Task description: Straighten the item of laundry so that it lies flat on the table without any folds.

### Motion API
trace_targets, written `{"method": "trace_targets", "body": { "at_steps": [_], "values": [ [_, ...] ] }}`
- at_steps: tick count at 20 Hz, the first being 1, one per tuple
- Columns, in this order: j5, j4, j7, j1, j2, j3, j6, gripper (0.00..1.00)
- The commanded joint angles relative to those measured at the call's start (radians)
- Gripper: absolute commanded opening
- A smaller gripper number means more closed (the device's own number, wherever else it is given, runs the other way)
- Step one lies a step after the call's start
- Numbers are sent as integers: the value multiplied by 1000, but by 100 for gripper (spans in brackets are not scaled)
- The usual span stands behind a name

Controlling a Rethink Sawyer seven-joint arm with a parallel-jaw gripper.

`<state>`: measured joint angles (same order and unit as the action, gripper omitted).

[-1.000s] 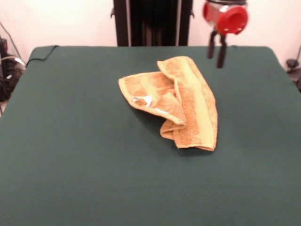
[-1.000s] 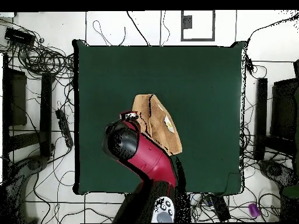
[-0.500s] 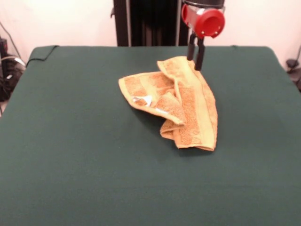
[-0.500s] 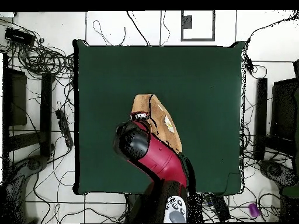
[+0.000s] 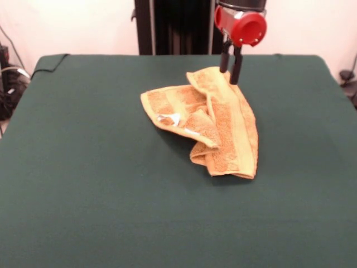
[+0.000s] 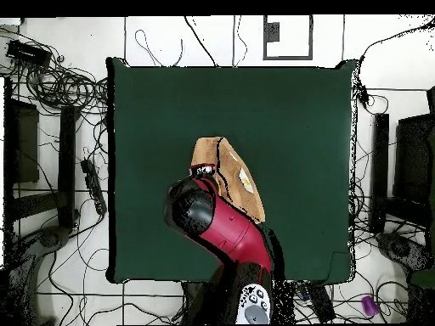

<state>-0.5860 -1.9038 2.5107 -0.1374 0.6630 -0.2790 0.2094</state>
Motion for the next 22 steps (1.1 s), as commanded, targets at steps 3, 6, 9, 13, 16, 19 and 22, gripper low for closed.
{"method": "trace_targets", "body": {
  "at_steps": [3,6,9,13,16,19,22],
  "values": [
    [42,-64,123,21,-81,149,-100,100],
    [72,-72,106,47,-88,170,-130,100],
    [108,-68,76,65,-96,178,-135,100],
    [207,-40,-13,108,-105,202,-120,100],
    [275,-17,-36,129,-105,218,-106,100],
    [342,16,-48,127,-114,212,-105,100],
    [438,30,-88,175,-118,262,-129,100]
  ]
}}
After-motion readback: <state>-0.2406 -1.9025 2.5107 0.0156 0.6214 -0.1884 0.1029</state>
